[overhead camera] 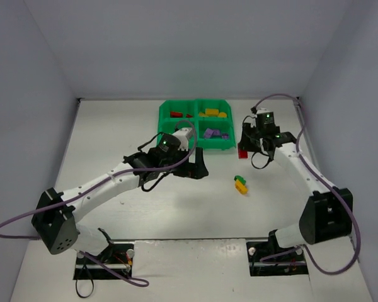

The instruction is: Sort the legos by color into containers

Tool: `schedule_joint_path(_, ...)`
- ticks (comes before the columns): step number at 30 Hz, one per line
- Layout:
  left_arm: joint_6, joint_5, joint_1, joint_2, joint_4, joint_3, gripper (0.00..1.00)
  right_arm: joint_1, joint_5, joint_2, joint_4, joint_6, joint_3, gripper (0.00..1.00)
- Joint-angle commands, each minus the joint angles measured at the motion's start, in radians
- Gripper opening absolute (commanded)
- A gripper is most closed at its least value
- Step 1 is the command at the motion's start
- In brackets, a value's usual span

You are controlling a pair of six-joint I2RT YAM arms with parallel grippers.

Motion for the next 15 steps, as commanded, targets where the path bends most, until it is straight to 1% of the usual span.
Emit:
schedule_joint_path(1,0.112,0.113,0.033,-0.083,0.198,0.010,0.97,-0.012,-0.208,-0.133,0.034,-0.048,0.108,0.00)
schedule_joint_path(2,0.115,0.141,0.049,-0.088,0.225,0.004,0.97,-0.012,-0.243,-0.153,0.036,-0.053,0.115,0.00)
schedule_joint_path(3,0.111,0.206,0.091,-0.089,0.252,-0.001,0.97,-0.013,-0.282,-0.162,0.037,-0.056,0.122,0.00)
schedule_joint_path(4,0.104,0.245,0.115,-0.089,0.298,-0.008,0.97,-0.015,-0.361,-0.170,0.042,-0.062,0.126,0.00)
schedule_joint_path(5,0.094,0.289,0.141,-0.088,0.344,-0.015,0.94,-0.015,-0.404,-0.180,0.045,-0.065,0.129,0.00)
schedule_joint_path(6,0.063,0.385,0.193,-0.079,0.376,-0.018,0.91,-0.021,-0.449,-0.186,0.055,-0.067,0.129,0.00)
schedule_joint_path(7,0.048,0.424,0.213,-0.074,0.430,-0.019,0.90,-0.025,-0.548,-0.190,0.065,-0.067,0.126,0.00)
schedule_joint_path(9,0.022,0.509,0.249,-0.063,0.485,-0.016,0.89,-0.038,-0.653,-0.194,0.094,-0.064,0.111,0.00)
schedule_joint_path(10,0.026,0.527,0.250,-0.062,0.499,-0.015,0.89,-0.039,-0.749,-0.196,0.106,-0.051,0.103,0.00)
schedule_joint_path(13,0.051,0.575,0.250,-0.066,0.538,-0.002,0.89,-0.042,-0.866,-0.206,0.186,-0.016,0.066,0.00)
schedule_joint_path(15,0.058,0.590,0.251,-0.063,0.553,0.004,0.89,-0.041,-0.940,-0.220,0.258,0.036,0.039,0.00)
